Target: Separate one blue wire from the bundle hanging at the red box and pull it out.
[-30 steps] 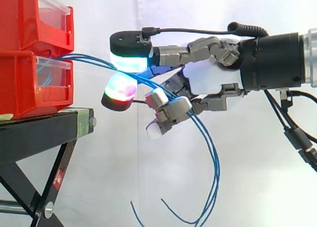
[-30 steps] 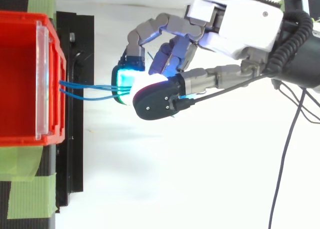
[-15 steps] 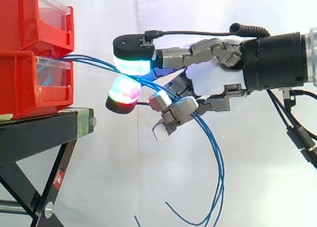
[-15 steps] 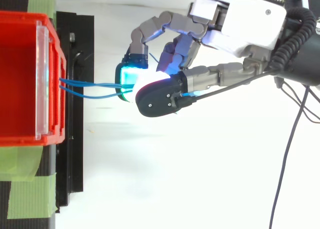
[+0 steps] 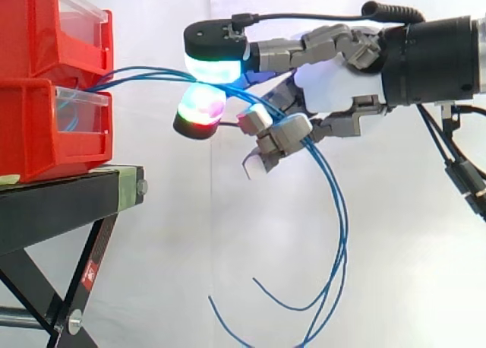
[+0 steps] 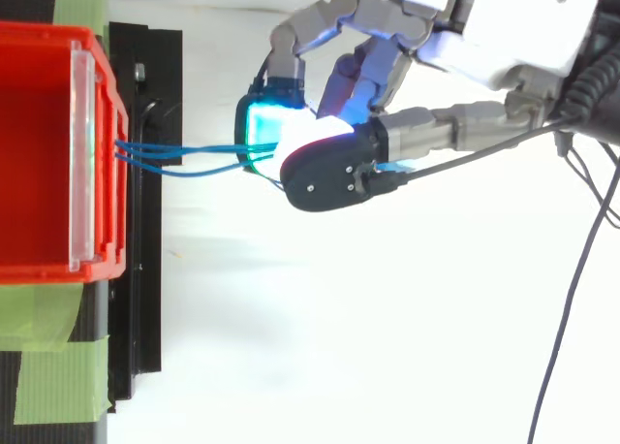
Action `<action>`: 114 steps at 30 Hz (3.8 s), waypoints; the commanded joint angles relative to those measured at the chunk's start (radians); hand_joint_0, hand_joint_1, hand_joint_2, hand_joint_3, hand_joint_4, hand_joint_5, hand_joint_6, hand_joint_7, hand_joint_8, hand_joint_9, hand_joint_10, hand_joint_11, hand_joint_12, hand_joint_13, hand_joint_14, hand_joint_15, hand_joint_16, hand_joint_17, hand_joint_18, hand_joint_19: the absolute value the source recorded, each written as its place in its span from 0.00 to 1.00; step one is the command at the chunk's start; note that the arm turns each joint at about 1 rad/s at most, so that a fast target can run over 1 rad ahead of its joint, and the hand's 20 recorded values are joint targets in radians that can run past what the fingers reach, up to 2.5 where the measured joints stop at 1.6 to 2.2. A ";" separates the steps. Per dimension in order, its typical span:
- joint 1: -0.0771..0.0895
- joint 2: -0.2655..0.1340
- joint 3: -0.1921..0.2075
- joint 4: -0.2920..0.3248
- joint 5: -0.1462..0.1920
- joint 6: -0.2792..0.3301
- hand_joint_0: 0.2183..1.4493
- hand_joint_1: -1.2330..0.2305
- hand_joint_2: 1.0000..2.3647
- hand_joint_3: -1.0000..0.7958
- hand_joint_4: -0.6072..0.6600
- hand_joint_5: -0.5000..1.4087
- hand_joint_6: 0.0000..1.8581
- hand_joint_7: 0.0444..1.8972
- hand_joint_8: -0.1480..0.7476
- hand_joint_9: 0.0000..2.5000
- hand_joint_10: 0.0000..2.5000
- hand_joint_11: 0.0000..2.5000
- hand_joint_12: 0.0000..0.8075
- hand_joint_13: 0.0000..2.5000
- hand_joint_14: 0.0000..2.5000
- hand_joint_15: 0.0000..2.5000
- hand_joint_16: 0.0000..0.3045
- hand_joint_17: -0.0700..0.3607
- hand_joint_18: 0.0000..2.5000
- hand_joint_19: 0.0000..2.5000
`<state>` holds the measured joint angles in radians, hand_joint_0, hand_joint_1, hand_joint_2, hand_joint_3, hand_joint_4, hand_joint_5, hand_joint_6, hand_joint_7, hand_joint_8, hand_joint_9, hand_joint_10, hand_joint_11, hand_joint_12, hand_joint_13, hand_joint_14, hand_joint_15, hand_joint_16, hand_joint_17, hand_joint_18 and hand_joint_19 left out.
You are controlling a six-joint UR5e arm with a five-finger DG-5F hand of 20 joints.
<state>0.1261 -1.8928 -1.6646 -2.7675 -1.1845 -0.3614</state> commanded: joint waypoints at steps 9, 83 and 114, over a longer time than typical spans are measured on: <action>0.003 0.032 0.000 -0.009 0.056 -0.099 0.37 0.34 0.01 0.40 0.56 0.15 0.47 0.51 0.65 0.53 0.01 0.41 0.39 0.57 0.06 0.71 0.17 0.44 0.31 0.30; 0.009 0.032 -0.001 -0.023 0.075 -0.103 0.31 0.48 0.00 0.30 0.65 0.14 0.45 0.52 0.62 0.48 0.01 0.42 0.41 0.55 0.11 0.67 0.17 0.44 0.30 0.31; 0.009 0.032 -0.001 -0.023 0.075 -0.097 0.36 0.36 0.02 0.41 0.64 0.14 0.47 0.51 0.60 0.47 0.01 0.43 0.40 0.56 0.09 0.69 0.17 0.43 0.31 0.31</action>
<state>0.1356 -1.8607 -1.6654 -2.7903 -1.1091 -0.4621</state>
